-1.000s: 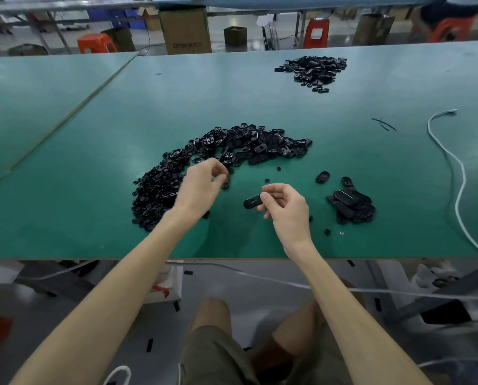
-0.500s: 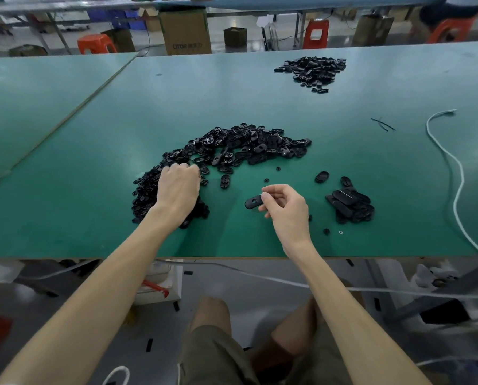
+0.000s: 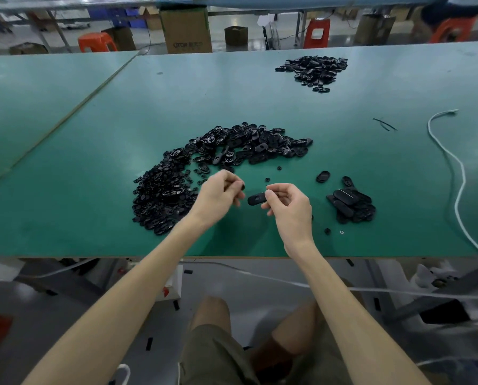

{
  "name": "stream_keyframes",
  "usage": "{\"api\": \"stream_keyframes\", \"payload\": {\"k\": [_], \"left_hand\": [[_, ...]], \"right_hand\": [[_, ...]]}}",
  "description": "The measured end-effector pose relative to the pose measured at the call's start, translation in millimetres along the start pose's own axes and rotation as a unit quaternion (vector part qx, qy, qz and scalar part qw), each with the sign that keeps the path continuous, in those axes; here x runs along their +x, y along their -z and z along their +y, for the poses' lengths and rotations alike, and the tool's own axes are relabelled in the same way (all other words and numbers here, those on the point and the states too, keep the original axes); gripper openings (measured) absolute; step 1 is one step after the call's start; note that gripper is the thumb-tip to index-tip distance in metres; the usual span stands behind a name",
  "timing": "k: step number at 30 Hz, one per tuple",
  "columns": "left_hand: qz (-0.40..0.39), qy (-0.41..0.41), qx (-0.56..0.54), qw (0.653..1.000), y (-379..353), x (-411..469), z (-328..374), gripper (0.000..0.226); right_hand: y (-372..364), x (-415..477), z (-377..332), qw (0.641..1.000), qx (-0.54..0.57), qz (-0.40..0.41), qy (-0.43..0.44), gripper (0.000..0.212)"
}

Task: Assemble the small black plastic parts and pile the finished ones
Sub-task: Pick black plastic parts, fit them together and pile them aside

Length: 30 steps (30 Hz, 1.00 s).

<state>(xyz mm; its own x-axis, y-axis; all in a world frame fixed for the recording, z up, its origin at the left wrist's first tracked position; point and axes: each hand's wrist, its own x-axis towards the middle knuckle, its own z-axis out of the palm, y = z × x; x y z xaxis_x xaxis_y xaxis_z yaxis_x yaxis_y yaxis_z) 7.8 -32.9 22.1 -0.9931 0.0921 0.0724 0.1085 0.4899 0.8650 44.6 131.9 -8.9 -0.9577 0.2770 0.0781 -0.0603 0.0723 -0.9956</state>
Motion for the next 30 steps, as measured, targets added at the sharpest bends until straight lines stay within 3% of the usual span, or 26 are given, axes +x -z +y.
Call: {"api": "stream_keyframes", "payload": {"k": [6, 12, 20, 30], "left_hand": [[0.018, -0.017, -0.082, 0.996, -22, -15, -8, 0.007], [0.018, -0.004, -0.173, 0.985, -20, -21, -13, 0.016], [0.01, -0.027, -0.195, 0.98, -20, -23, -16, 0.009], [0.027, -0.001, -0.133, 0.991, -27, -21, -17, 0.01]], "right_hand": [[1, 0, 0, 1.0, 0.005, 0.017, 0.0, 0.008], [0, 0, 0, 1.0, 0.004, 0.019, 0.0, 0.007], [0, 1, 0, 1.0, 0.004, 0.015, 0.001, 0.007], [0, -2, 1, 1.0, -0.005, -0.007, 0.018, 0.013]]}}
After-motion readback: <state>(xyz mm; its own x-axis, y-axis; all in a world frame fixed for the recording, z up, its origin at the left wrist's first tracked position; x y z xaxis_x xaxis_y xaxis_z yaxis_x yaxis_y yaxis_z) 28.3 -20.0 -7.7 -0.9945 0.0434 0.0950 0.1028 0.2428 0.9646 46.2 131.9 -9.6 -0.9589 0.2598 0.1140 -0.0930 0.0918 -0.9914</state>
